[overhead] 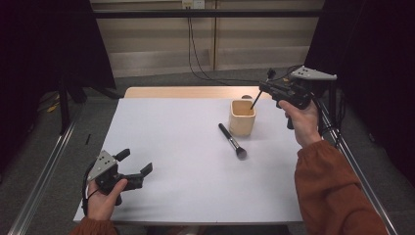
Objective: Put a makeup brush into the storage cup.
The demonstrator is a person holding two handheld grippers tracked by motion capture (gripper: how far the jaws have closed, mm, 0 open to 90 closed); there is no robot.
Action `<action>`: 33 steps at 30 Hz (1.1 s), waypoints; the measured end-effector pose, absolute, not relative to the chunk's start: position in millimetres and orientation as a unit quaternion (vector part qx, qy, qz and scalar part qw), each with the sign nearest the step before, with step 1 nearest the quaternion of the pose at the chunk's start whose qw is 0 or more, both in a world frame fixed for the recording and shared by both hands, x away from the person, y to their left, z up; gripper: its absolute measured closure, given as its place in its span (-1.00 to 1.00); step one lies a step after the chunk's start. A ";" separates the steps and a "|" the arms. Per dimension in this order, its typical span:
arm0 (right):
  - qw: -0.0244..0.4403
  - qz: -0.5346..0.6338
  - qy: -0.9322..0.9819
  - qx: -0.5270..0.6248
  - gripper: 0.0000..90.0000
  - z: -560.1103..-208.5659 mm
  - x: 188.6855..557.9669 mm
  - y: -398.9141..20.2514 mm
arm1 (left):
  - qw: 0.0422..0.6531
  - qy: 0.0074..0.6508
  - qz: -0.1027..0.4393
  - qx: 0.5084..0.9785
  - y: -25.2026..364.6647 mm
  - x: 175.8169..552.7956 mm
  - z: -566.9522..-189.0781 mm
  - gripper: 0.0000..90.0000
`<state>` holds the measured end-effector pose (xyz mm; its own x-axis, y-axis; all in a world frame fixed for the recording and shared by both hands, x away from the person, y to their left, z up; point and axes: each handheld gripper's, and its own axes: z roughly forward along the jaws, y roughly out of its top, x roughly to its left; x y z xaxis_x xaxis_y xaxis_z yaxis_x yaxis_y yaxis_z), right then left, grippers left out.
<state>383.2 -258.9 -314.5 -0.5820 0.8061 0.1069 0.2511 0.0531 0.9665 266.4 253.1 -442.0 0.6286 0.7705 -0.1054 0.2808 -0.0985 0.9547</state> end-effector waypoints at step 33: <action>0.232 0.522 0.711 0.410 0.92 -363.3 412.3 -240.1 | 0.554 0.369 0.229 0.711 257.1 266.2 -440.9 -0.94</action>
